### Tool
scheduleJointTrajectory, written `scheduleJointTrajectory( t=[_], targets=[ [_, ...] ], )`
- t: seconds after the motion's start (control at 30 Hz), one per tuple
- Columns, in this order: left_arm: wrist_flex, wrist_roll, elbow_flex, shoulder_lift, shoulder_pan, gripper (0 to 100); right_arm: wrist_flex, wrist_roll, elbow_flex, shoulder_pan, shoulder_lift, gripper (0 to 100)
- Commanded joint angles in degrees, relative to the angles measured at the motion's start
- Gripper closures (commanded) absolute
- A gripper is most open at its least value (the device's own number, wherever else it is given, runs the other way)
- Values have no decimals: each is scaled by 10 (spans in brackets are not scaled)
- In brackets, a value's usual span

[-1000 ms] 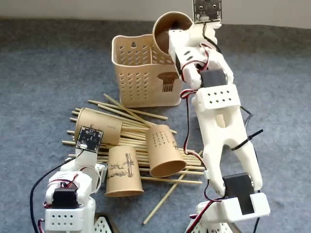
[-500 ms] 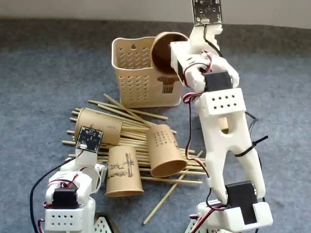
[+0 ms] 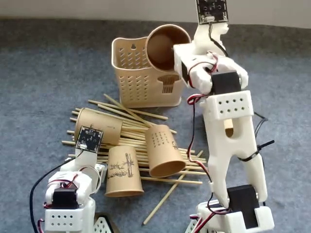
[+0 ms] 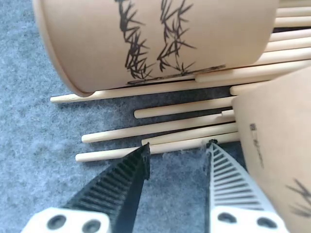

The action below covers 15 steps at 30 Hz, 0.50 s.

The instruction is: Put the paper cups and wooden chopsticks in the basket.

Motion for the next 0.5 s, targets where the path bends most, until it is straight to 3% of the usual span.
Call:
scheduleJointTrajectory(
  t=[0.0, 0.47],
  targets=[
    [2, -2, 11, -3, 7, 811, 65, -2, -99, 5, 22, 992],
    [2, -2, 11, -3, 7, 811, 199, 0, -271, 47, 155, 991]
  ],
)
